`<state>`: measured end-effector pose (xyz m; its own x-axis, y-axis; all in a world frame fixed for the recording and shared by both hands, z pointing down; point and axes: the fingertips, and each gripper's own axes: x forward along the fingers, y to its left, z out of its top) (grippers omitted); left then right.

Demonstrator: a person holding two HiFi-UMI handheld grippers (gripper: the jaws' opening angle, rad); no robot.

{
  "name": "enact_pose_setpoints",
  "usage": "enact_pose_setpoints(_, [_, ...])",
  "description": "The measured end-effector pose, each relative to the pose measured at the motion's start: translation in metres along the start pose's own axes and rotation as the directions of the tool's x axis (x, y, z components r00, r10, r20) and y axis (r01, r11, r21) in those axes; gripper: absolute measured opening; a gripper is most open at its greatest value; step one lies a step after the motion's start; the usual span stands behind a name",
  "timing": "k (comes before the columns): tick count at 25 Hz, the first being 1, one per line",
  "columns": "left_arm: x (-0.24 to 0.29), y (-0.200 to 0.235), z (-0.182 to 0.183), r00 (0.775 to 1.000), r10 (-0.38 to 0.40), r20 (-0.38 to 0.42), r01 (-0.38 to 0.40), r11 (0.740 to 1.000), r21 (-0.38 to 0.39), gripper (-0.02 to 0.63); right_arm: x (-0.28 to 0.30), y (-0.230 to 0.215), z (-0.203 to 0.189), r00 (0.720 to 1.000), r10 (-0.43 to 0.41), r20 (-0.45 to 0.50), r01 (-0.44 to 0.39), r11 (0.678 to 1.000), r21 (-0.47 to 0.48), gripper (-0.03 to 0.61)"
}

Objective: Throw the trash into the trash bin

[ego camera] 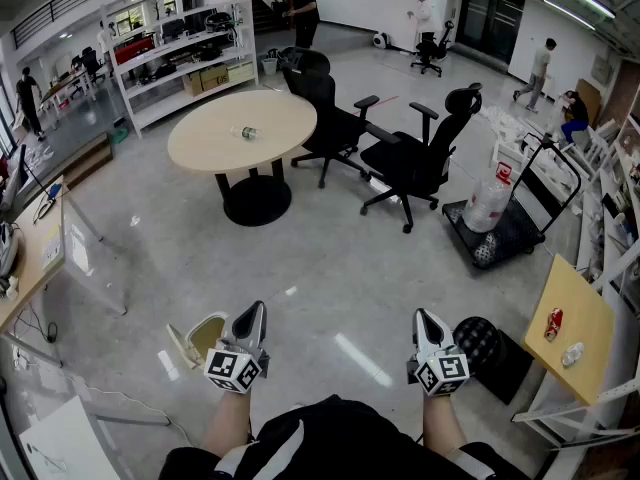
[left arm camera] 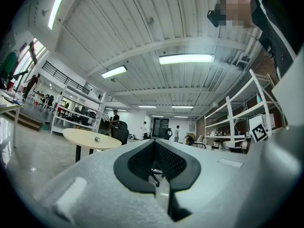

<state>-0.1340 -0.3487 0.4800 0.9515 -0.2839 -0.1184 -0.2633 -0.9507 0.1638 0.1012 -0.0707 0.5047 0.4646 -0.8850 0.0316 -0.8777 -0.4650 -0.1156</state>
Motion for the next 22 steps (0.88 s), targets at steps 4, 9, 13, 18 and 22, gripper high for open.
enact_pose_setpoints(4, [-0.002, -0.004, -0.004, 1.000, -0.011, -0.010, 0.011, 1.000, -0.005, 0.003, -0.007, 0.001, -0.003, 1.000, 0.007, -0.005, -0.007, 1.000, 0.016, -0.002])
enact_pose_setpoints(9, [0.003, -0.004, 0.000, 1.000, -0.023, -0.005, 0.023, 1.000, -0.009, 0.003, -0.003, 0.003, -0.005, 1.000, 0.013, -0.003, -0.013, 1.000, 0.017, 0.000])
enact_pose_setpoints(13, [0.006, -0.002, 0.000, 1.000, -0.029, -0.002, 0.029, 1.000, -0.011, 0.002, -0.001, -0.001, -0.004, 1.000, 0.002, 0.013, -0.003, 0.999, 0.044, 0.000])
enact_pose_setpoints(18, [0.012, -0.004, 0.002, 0.999, -0.047, 0.000, 0.047, 0.999, -0.015, 0.003, -0.007, 0.005, 0.013, 0.998, 0.002, 0.069, -0.001, 1.000, -0.017, 0.002])
enact_pose_setpoints(22, [0.023, -0.022, 0.004, 0.995, -0.095, 0.003, 0.095, 0.995, -0.008, 0.002, -0.017, -0.001, 0.018, 0.997, -0.026, 0.069, 0.029, 0.999, -0.036, 0.002])
